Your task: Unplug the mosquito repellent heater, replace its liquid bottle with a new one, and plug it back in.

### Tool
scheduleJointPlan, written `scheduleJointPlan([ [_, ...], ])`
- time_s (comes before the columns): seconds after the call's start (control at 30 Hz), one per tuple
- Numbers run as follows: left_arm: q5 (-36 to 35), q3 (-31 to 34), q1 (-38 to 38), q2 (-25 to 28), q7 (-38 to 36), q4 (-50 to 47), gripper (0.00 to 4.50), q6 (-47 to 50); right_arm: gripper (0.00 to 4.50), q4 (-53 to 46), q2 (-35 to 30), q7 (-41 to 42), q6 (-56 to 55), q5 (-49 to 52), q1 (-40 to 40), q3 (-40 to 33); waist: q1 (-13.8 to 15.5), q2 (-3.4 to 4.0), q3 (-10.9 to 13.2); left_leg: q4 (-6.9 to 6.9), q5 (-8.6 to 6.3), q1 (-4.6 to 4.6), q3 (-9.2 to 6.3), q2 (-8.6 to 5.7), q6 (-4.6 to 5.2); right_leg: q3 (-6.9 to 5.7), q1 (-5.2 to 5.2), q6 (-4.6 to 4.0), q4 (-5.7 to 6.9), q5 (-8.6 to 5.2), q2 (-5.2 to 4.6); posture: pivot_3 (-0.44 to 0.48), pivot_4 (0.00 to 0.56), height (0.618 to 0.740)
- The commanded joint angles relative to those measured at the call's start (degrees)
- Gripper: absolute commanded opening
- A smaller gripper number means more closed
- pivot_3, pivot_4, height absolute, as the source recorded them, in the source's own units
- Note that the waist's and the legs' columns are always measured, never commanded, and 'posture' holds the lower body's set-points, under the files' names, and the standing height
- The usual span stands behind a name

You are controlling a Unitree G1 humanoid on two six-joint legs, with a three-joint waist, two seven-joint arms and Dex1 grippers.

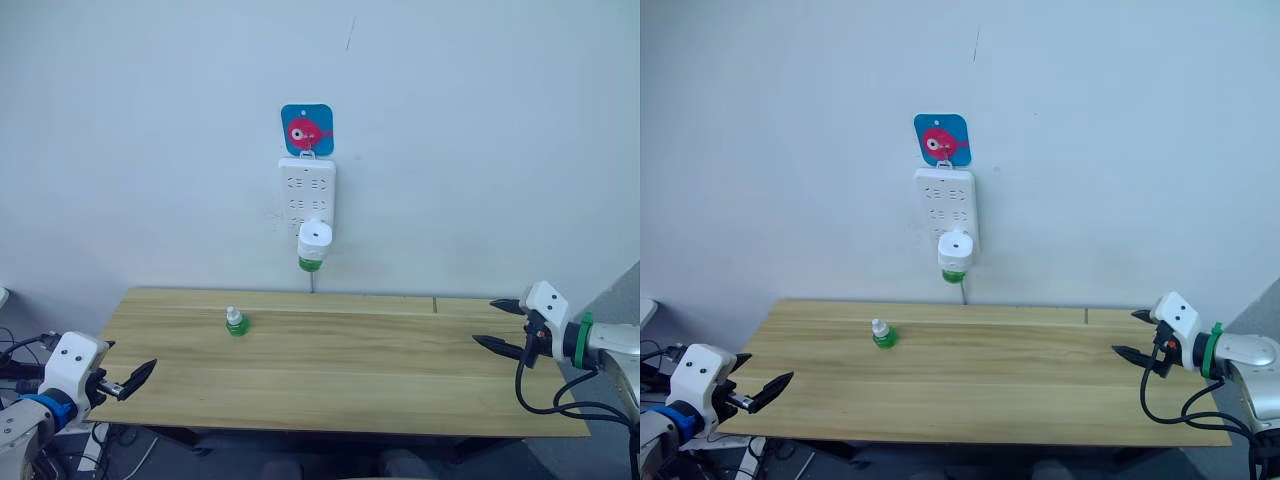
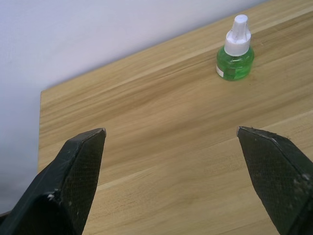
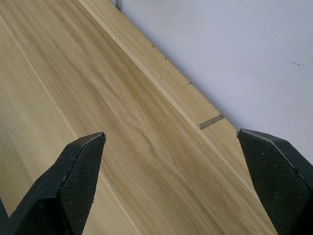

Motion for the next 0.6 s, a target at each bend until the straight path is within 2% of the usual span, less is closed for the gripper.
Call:
scheduleJointPlan([
  [0.03,-0.53,1.43,-1.00,1.31,-0.04,0.73,4.50,-0.86,4.49,-0.89,-1.02,0.17,-1.13,0.33,-0.09,-1.15,0.01,0.00,0.00,0.00,0.00,0.00,0.00,0.00,0.00,0.00,0.00,0.00,0.00,0.00,0.00,0.097,0.000,0.740],
  [0.13,-0.46,1.72,-1.91,1.75,-0.32,2.52,4.50,-1.60,4.49,-0.54,-0.82,-0.87,-1.97,-0.30,-0.44,-1.28,0.01,0.01,0.00,0.00,0.00,0.00,0.00,0.00,0.00,0.00,-0.01,0.00,0.00,0.00,0.00,0.096,0.000,0.740],
  [0.27,-2.36,1.98,-1.82,1.81,-4.29,2.23,4.50,-5.03,4.49,-0.52,-1.07,-1.07,-3.30,-0.85,-0.20,-1.10,0.00,0.00,-0.01,0.00,0.00,-0.02,0.02,0.00,0.00,0.01,-0.03,0.00,0.00,0.00,0.01,0.093,0.000,0.740],
  [0.53,-1.83,2.54,-2.81,2.37,-4.04,5.51,4.50,-7.70,4.49,-1.43,-0.92,-1.52,-5.15,-0.56,0.97,-1.59,-0.03,0.02,-0.02,0.00,0.00,-0.02,0.02,0.01,0.00,0.02,-0.04,0.00,0.01,0.00,0.01,0.090,0.000,0.740],
  [0.6,-4.25,3.27,-3.53,2.57,-6.30,6.18,4.50,-6.95,4.49,-1.86,-1.17,-1.31,-3.45,0.20,0.97,-1.68,-0.03,0.00,-0.03,0.00,0.00,-0.02,0.04,0.02,0.00,0.03,-0.04,0.00,0.02,0.01,0.01,0.089,0.000,0.740],
])
